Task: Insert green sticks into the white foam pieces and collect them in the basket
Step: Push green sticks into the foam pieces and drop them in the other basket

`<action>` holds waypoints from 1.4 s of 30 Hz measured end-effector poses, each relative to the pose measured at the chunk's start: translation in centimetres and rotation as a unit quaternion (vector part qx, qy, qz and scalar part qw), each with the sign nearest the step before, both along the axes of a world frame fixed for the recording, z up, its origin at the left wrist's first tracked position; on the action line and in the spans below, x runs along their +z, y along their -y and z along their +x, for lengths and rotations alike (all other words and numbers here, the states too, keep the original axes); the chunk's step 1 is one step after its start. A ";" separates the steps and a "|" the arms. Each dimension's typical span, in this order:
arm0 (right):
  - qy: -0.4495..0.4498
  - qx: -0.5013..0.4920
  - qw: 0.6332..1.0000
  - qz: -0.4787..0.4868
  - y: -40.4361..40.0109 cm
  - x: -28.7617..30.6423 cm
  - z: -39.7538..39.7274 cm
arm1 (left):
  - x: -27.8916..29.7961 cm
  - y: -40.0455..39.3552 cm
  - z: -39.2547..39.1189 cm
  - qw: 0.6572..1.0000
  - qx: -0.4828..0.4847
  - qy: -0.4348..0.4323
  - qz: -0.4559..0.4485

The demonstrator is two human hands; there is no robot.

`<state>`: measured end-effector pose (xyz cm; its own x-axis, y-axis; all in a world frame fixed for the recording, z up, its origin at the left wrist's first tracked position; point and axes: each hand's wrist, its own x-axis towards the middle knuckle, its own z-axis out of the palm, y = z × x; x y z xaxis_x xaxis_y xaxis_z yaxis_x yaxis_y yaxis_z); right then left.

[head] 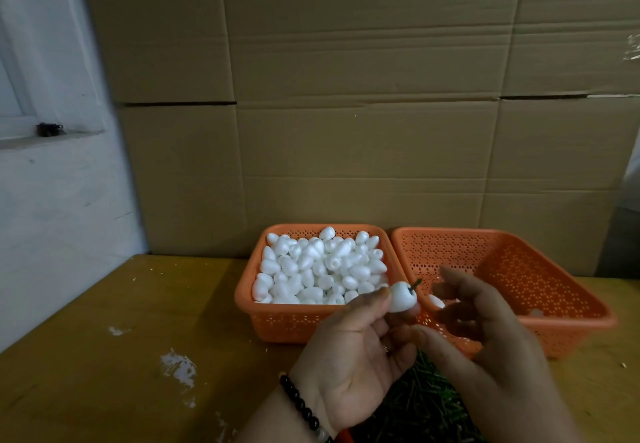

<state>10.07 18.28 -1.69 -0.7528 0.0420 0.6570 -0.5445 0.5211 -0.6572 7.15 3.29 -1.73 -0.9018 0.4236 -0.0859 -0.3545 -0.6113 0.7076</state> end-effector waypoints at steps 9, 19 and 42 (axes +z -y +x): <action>-0.022 -0.008 0.982 0.186 -1.0 0.9 -0.4 | -0.5 -0.5 0.5 0.923 0.132 -0.218 -0.288; -0.003 -0.024 0.969 0.244 -2.2 0.1 -1.5 | -1.3 -0.5 0.2 0.885 0.163 -0.246 -0.359; 0.173 -0.006 0.878 0.446 -0.5 0.5 1.1 | -1.1 2.8 -4.1 0.776 0.260 -0.279 -0.502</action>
